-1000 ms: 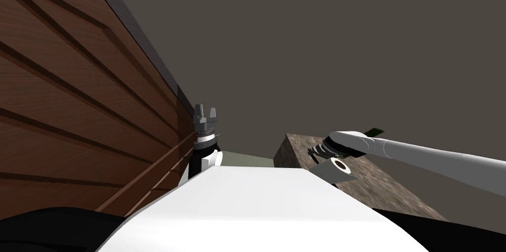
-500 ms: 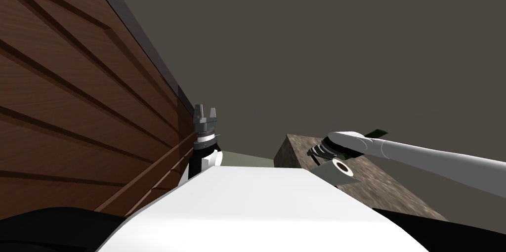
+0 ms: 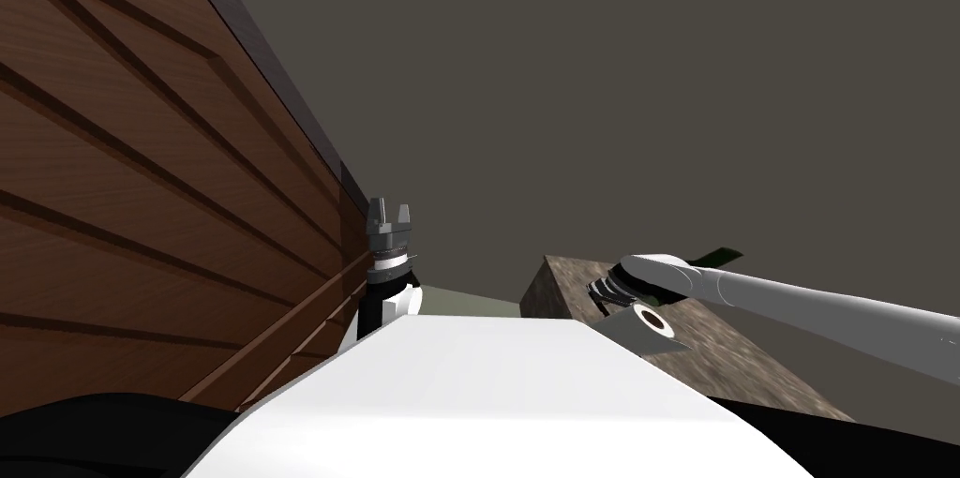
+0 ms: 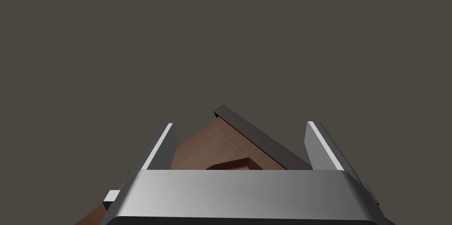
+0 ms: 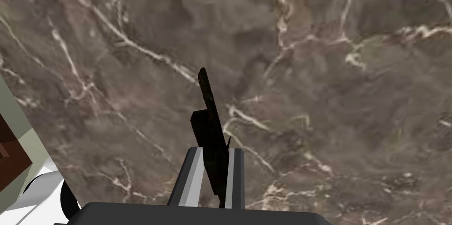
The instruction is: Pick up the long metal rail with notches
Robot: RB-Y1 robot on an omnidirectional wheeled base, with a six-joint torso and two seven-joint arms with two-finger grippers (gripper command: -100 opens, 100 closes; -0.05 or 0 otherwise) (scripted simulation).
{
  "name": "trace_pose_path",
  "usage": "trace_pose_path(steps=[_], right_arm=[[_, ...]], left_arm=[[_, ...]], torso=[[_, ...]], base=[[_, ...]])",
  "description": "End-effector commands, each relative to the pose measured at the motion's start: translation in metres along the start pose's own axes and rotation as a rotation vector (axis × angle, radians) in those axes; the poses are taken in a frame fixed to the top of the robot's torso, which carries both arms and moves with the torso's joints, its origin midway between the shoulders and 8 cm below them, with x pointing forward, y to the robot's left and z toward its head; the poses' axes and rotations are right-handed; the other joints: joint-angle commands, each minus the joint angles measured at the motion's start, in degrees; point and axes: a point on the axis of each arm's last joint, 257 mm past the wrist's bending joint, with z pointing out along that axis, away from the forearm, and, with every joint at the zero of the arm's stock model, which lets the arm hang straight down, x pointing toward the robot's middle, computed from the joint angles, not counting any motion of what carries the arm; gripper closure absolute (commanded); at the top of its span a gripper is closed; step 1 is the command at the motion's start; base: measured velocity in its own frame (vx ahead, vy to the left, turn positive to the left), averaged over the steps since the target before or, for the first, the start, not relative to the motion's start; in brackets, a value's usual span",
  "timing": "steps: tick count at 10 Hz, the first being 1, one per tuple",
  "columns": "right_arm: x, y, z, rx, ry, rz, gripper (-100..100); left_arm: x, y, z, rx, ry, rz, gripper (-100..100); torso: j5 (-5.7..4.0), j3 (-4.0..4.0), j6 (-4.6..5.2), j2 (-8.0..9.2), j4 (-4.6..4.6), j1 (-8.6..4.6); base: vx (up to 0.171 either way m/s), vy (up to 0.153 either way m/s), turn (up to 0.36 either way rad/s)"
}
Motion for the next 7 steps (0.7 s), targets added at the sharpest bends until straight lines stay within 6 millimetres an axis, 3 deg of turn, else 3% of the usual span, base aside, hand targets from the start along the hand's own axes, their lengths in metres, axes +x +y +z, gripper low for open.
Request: trace_pose_path(steps=[1, 3, 4, 5, 6, 7], right_arm=[[0.0, 0.0, 0.0, 0.0, 0.0, 0.0, 100], [0.001, 0.0, -0.001, 0.0, 0.003, -0.001, 100], [0.001, -0.001, -0.001, 0.001, 0.002, -0.002, 0], [0.003, -0.002, -0.015, 0.001, -0.004, -0.004, 100], [0.003, -0.001, -0.008, 0.003, 0.002, -0.003, 100], [0.003, -0.001, -0.009, 0.002, 0.0, -0.004, 0]], left_arm=[[0.0, 0.0, 0.0, 0.0, 0.0, 0.0, 0], [0.0, 0.0, 0.0, 0.0, 0.0, 0.0, 0], [0.0, 0.0, 0.0, 0.0, 0.0, 0.0, 0], [0.0, 0.0, 0.0, 0.0, 0.0, 0.0, 0], [0.0, 0.0, 0.0, 0.0, 0.0, 0.0, 0], [0.0, 0.0, 0.0, 0.0, 0.0, 0.0, 0]], torso=[[0.0, 0.0, 0.0, 0.0, 0.0, 0.0], [-0.04, -0.1, 0.0, -0.12, -0.08, 0.05], [-0.08, -0.15, 0.0, -0.19, -0.11, -0.01], [-0.09, -0.17, 0.0, -0.22, -0.12, -0.05], [-0.04, -0.16, 0.03, -0.21, -0.1, -0.04], [-0.09, -0.17, 0.02, -0.22, -0.12, -0.05]], base=[[0.0, 0.0, 0.0], [0.0, 0.0, 0.0], [0.0, 0.0, 0.0], [-0.002, 0.002, -0.062], [0.0, 0.0, -0.017], [0.0, 0.0, 0.0]])
